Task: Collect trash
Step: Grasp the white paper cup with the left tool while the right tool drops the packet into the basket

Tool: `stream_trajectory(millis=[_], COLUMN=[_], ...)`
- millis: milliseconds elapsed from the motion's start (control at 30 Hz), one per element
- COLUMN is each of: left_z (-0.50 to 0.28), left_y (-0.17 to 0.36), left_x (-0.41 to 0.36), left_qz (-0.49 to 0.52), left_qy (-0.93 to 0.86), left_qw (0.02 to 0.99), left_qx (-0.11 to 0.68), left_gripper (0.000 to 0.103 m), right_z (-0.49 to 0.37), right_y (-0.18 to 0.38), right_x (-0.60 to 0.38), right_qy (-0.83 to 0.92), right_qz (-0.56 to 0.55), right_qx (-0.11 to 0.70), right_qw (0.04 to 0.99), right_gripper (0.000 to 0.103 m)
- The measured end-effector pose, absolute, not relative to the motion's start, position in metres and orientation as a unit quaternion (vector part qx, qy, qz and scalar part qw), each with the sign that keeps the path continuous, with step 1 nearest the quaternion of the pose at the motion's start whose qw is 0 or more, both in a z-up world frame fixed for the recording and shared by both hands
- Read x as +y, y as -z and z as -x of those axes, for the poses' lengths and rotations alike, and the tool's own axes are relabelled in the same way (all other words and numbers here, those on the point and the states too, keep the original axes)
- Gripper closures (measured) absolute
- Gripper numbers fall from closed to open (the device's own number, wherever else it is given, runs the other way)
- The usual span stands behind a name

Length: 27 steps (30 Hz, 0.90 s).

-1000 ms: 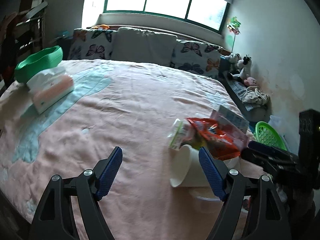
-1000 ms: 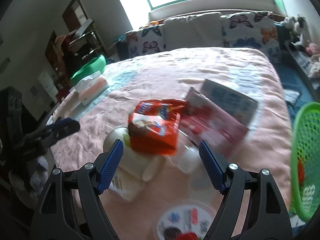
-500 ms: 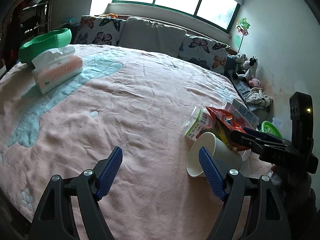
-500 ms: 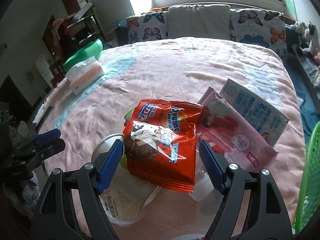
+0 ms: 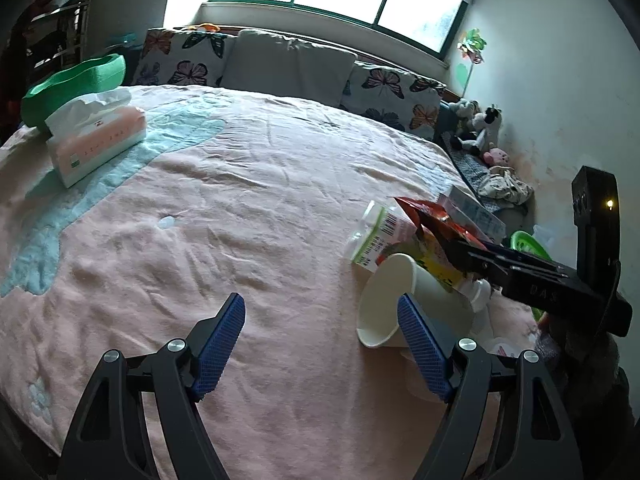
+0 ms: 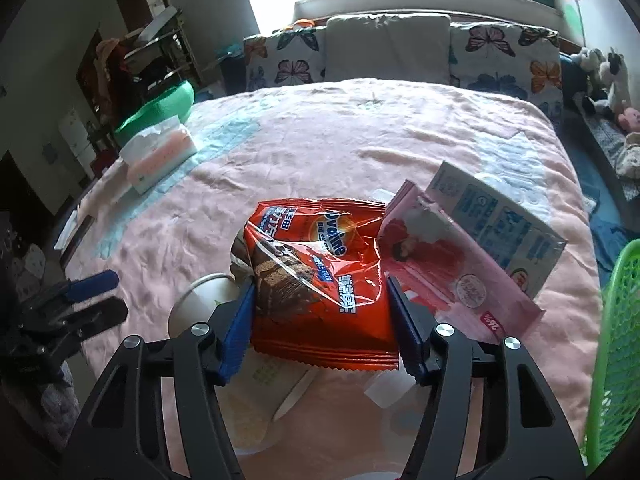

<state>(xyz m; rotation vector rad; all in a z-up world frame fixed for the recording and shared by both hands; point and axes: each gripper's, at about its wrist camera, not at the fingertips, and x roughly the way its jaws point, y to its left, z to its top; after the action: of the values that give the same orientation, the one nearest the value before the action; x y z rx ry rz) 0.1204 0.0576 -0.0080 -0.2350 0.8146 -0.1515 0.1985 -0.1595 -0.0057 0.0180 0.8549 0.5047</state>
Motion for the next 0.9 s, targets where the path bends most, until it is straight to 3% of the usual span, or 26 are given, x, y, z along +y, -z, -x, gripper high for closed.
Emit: stream_trajectory(millis=[433, 833, 900], left_z=[-0.137, -0.158, -0.16], left_y=[0.014, 0.03, 0.033], left_x=[0.016, -0.003, -0.007], left_qz=[0.09, 0.081, 0.079], left_qy=[0.158, 0.245, 0.262], left_qw=[0.894, 0.866, 0.858], left_qx=[0.408, 0.428, 0.434], left_gripper=[0.029, 0.051, 0.06], right_z=[-0.175, -0.14, -0.135], right_y=[-0.034, -0.047, -0.045], right_x=[-0.205, -0.287, -0.3], right_qy=[-0.209, -0.128, -0.112], right_qz=[-0.046, -0.084, -0.09], right_qx=[0.353, 0.329, 0.331], right_qw=[0.911, 0.932, 0.933], right_gripper=[0.041, 0.041, 0.041])
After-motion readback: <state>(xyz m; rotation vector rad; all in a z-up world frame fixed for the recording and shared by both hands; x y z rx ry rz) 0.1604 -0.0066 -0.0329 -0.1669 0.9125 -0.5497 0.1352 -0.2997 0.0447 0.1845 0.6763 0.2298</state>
